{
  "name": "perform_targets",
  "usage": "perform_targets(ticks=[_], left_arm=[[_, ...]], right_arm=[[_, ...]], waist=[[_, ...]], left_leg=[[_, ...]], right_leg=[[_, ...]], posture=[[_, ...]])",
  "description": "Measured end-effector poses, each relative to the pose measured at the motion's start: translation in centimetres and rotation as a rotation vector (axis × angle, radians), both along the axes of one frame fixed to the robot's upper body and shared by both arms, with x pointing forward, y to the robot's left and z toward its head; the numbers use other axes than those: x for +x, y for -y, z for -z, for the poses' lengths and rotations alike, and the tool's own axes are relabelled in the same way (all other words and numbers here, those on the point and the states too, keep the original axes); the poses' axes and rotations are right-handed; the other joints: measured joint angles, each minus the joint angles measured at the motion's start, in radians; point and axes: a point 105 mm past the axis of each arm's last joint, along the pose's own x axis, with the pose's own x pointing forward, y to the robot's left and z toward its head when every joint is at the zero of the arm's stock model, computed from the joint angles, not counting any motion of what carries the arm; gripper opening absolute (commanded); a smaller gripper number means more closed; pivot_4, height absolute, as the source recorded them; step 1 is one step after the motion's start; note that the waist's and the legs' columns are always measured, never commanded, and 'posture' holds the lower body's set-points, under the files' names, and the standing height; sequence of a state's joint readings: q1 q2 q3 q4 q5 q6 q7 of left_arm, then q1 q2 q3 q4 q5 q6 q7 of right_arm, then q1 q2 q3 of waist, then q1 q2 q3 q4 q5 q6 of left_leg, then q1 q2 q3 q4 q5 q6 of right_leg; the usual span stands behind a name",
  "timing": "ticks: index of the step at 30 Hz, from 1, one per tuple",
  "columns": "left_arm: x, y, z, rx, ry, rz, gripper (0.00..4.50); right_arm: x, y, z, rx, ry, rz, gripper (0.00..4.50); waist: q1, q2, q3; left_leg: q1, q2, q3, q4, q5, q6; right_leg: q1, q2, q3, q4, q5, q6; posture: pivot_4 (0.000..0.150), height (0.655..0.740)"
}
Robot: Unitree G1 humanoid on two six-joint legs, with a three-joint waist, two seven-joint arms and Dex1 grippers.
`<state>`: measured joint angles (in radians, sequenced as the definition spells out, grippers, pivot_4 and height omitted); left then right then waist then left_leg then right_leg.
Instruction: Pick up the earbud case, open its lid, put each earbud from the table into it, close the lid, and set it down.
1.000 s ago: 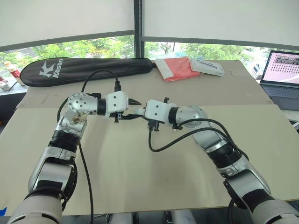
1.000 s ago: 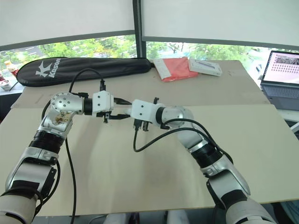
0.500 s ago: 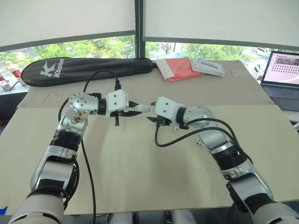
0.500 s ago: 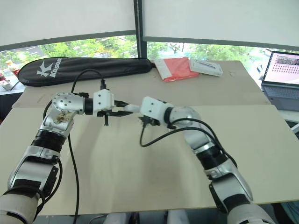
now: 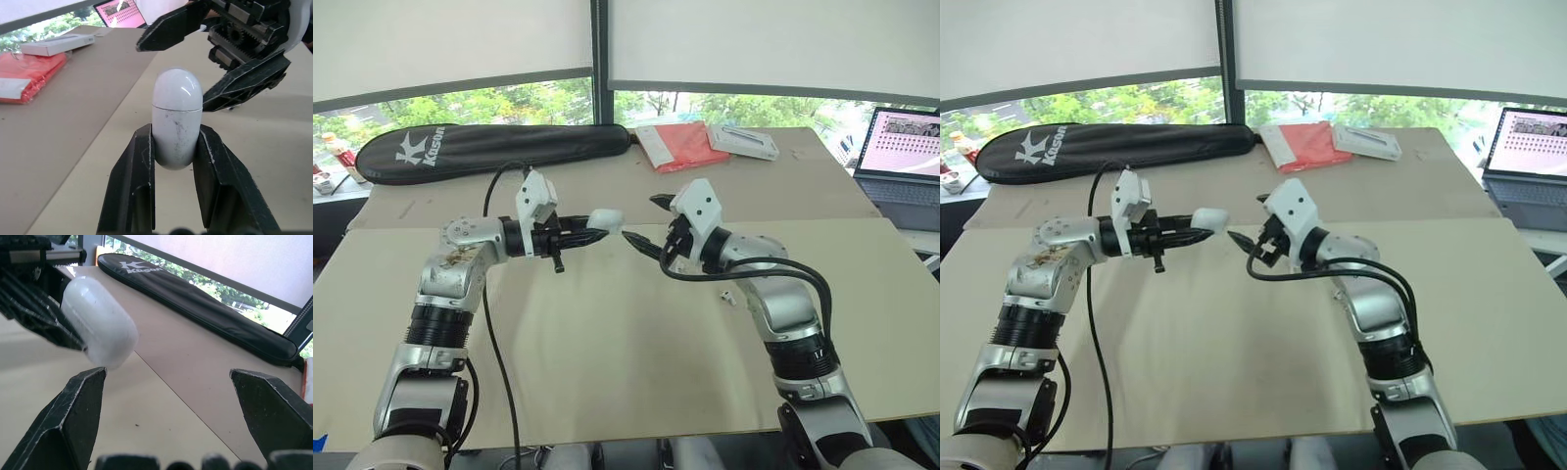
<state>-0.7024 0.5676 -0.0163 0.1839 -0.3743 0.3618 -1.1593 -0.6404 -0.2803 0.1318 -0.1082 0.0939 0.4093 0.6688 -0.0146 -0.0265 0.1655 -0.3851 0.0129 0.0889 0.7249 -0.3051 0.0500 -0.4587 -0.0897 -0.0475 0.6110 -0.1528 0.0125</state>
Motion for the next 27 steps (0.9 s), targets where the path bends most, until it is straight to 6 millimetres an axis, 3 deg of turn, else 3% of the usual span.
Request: perform_targets(ticks=[7,13,20,27], left_arm=[[-0.1,-0.6,-0.4,-0.002,0.010,-0.045,0.56],[-1.0,0.2,0.7,0.019,-0.016,0.003,0.56],[-1.0,0.2,0.5,0.011,-0.011,0.004,0.56],[-0.9,0.1,0.4,0.011,-0.009,-0.001,0.56]], right_arm=[[0.4,-0.4,-0.9,0.154,-0.095,-0.020,4.47],[1.5,1.2,-4.2,0.396,-0.183,0.033,4.47],[1.6,1.7,-3.7,0.386,-0.224,0.043,4.47],[-0.7,0.7,-0.2,0.142,-0.230,-0.074,4.47]], waist=[[0.001,0.000,0.000],[0.003,0.000,0.000],[0.000,0.000,0.000],[0.000,0.000,0.000]], left_leg=[[0.000,0.000,0.000,0.001,0.000,0.000],[-0.001,0.000,0.000,0.000,0.000,0.000],[-0.001,0.000,0.000,0.000,0.000,0.000],[-0.001,-0.001,0.001,0.000,-0.001,0.002]], right_leg=[[0.000,0.000,0.000,0.000,0.000,0.000],[0.000,0.000,0.000,-0.001,0.000,0.000],[0.000,0.000,0.000,-0.001,0.000,0.000],[0.000,0.000,0.001,-0.001,0.000,0.000]], posture=[[0.150,0.7400],[0.150,0.7400],[0.150,0.7400],[0.150,0.7400]])
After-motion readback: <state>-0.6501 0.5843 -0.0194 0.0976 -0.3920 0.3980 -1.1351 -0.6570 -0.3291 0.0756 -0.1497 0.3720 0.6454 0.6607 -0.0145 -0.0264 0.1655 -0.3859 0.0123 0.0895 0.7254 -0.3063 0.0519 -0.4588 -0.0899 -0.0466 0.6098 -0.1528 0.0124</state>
